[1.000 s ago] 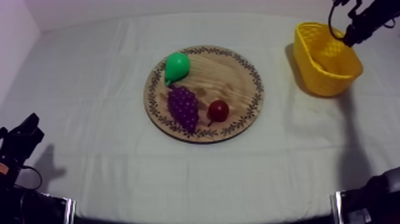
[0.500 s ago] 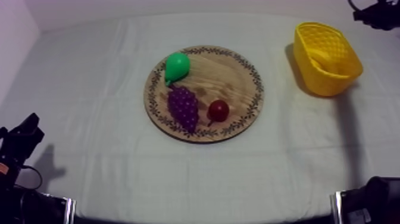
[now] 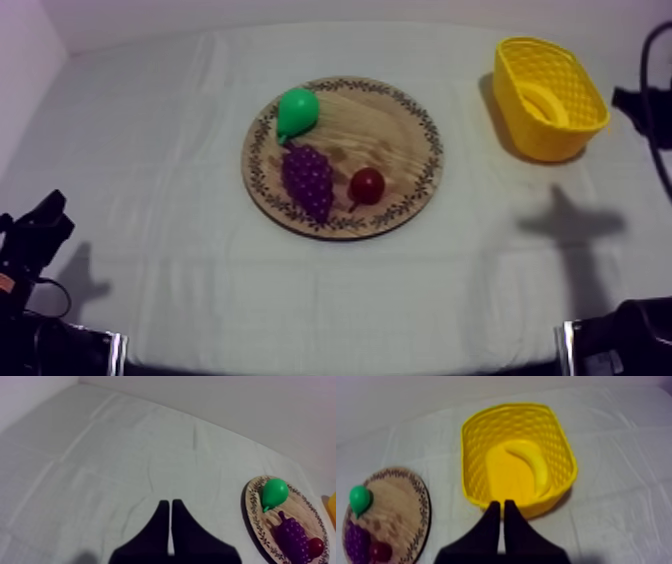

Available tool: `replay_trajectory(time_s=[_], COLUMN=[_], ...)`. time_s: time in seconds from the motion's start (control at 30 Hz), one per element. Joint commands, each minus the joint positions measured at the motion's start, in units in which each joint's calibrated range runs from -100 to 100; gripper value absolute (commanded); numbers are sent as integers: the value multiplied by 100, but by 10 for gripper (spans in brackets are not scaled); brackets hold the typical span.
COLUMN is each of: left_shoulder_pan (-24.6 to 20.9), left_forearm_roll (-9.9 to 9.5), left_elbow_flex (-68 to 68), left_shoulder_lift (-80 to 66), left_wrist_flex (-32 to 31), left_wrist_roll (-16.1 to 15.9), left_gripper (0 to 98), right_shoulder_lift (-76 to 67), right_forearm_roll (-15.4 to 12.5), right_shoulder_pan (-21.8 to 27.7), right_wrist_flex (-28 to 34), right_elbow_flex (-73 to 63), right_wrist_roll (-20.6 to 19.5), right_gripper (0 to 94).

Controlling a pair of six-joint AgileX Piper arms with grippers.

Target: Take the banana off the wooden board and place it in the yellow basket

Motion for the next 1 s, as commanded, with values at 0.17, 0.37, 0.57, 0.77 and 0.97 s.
replay_trajectory(time_s=[0.17, 0.37, 0.57, 0.77, 0.97], left_shoulder_pan=[-1, -1, -1, -1, -1], left_forearm_roll=[0, 0, 0, 0, 0], left_elbow_flex=[2, 2, 2, 2, 2], left_shoulder_lift=[-3, -3, -3, -3, -3], left_wrist_flex=[-5, -5, -5, -5, -5], left_wrist_roll=[0, 0, 1, 1, 1], left_gripper=[1, 1, 1, 1, 1], right_shoulder_lift=[-2272, -3355, -3884, -4046, -4065], right_forearm_roll=[-127, 63, 103, 336, 535], right_shoulder_pan=[76, 22, 49, 51, 71], right_wrist_flex=[380, 745, 925, 781, 481], right_elbow_flex=[1407, 2067, 2500, 2818, 2951], right_wrist_roll=[835, 652, 620, 300, 82], right_gripper=[5, 5, 5, 5, 4])
